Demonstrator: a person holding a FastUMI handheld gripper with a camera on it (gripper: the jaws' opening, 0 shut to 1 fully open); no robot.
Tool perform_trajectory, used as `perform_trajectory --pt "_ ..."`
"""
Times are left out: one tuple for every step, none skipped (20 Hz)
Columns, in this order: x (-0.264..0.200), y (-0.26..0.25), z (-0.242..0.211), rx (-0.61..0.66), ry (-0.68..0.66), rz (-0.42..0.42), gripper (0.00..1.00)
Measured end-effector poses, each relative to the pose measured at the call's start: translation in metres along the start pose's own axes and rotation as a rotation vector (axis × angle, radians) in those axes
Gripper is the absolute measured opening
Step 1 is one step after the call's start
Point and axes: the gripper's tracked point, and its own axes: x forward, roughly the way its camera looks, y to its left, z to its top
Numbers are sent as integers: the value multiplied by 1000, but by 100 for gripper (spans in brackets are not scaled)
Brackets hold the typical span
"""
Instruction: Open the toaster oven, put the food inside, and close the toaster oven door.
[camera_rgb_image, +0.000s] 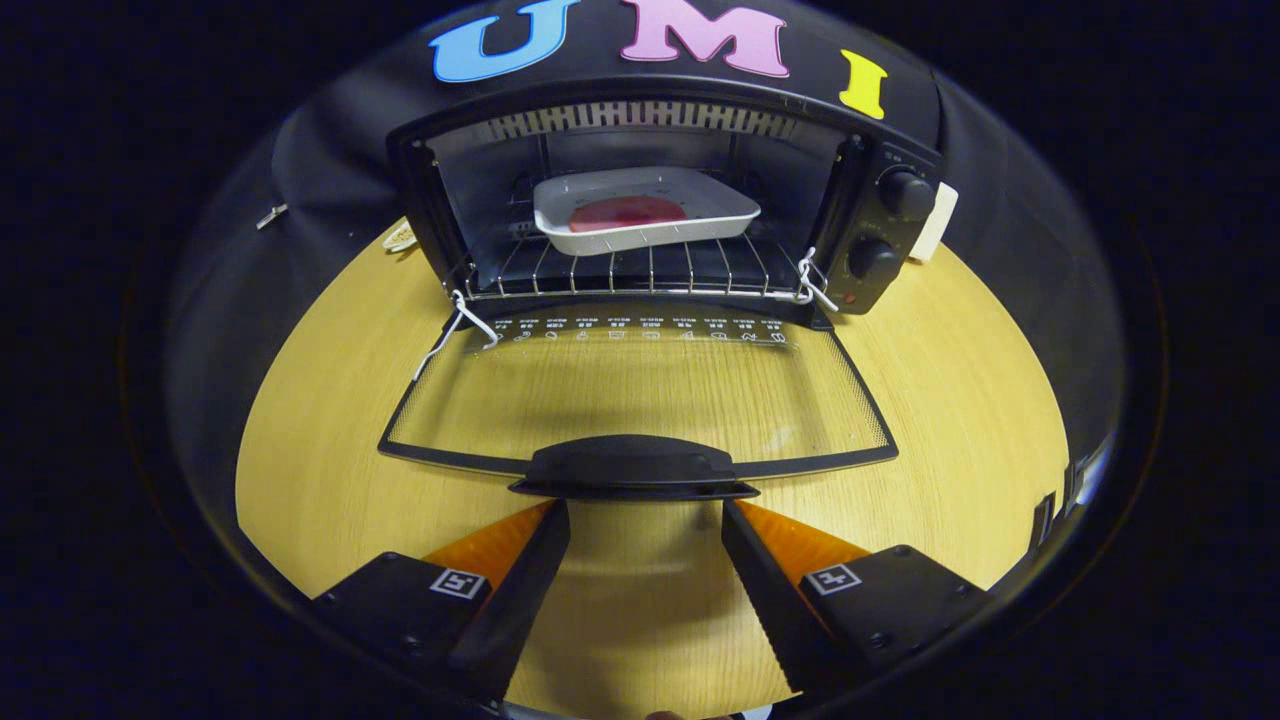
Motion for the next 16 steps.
perform_trajectory --pt "-5 0 2 -13 -15 2 100" --pt "-11 -1 5 -22 -28 6 99" --pt "-18 0 8 -22 -41 14 99" --pt "-24 0 12 -23 -59 26 100" --pt "-32 1 18 -29 -81 39 99" --pt "-39 1 24 -32 -105 52 99" --pt "-48 1 31 -36 -129 63 99" --pt "-55 1 43 -31 -154 73 99" --pt "-63 1 55 -23 -184 79 99" --pt "-69 2 69 -19 -221 84 99" --pt "-76 2 81 -26 -263 86 99" --pt "-83 0 95 -37 -301 82 99" --pt "-91 -1 109 -47 -340 80 99" --pt "-102 -2 123 -57 -383 88 99" --pt "-113 0 138 -70 -428 92 99" --pt "-126 -2 151 -85 -470 93 99"
